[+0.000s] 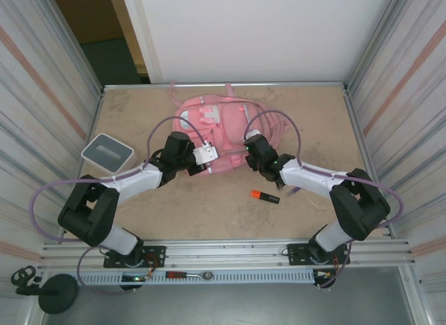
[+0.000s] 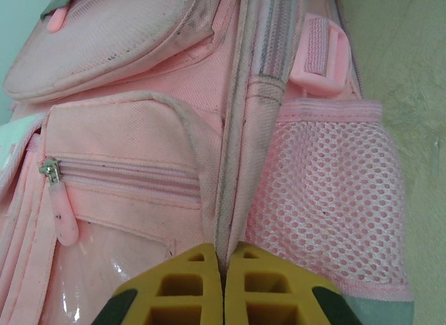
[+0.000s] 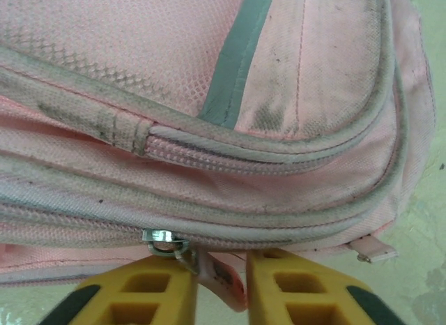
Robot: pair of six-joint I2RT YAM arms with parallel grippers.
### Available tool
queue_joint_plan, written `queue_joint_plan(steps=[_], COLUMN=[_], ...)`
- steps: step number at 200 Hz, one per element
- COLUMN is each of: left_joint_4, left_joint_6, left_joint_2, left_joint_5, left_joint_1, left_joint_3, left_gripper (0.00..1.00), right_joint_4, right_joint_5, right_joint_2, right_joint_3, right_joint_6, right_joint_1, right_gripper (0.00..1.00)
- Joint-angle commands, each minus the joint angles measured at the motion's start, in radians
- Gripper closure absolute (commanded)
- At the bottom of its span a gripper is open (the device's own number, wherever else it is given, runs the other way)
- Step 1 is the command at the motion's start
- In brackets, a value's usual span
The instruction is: Pack the student bag
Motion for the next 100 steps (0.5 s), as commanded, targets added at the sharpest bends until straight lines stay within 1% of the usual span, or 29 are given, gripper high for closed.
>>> queue_joint_plan(steps=[1, 20, 50, 100], left_joint_4=[0.004, 0.003, 0.003, 0.013], left_joint_6=[-0.012, -0.006, -0.002, -0.003], left_joint_2=[-0.047, -0.049, -0.055, -0.073], left_joint_5=[-0.005, -0.01, -0.017, -0.015], left_joint_1=[0.013, 0.014, 0.026, 0.043], left_joint_3=[-0.002, 0.001, -0.003, -0.013], left_gripper=[1.0, 1.0, 1.0, 1.0], right_joint_4=[0.015, 0.011, -0.025, -0.087], right_joint_5=[0.02, -0.033, -0.199, -0.475], right_joint_2=[-0.044, -0.082, -0.145, -0.179], right_joint_3=[-0.026, -0.04, -0.056, -0.064], right_joint_6=[0.007, 0.003, 0.029, 0.132], right_joint_1=[-0.008, -0.021, -0.08, -0.246], right_gripper=[0.87, 0.94, 1.0, 1.0])
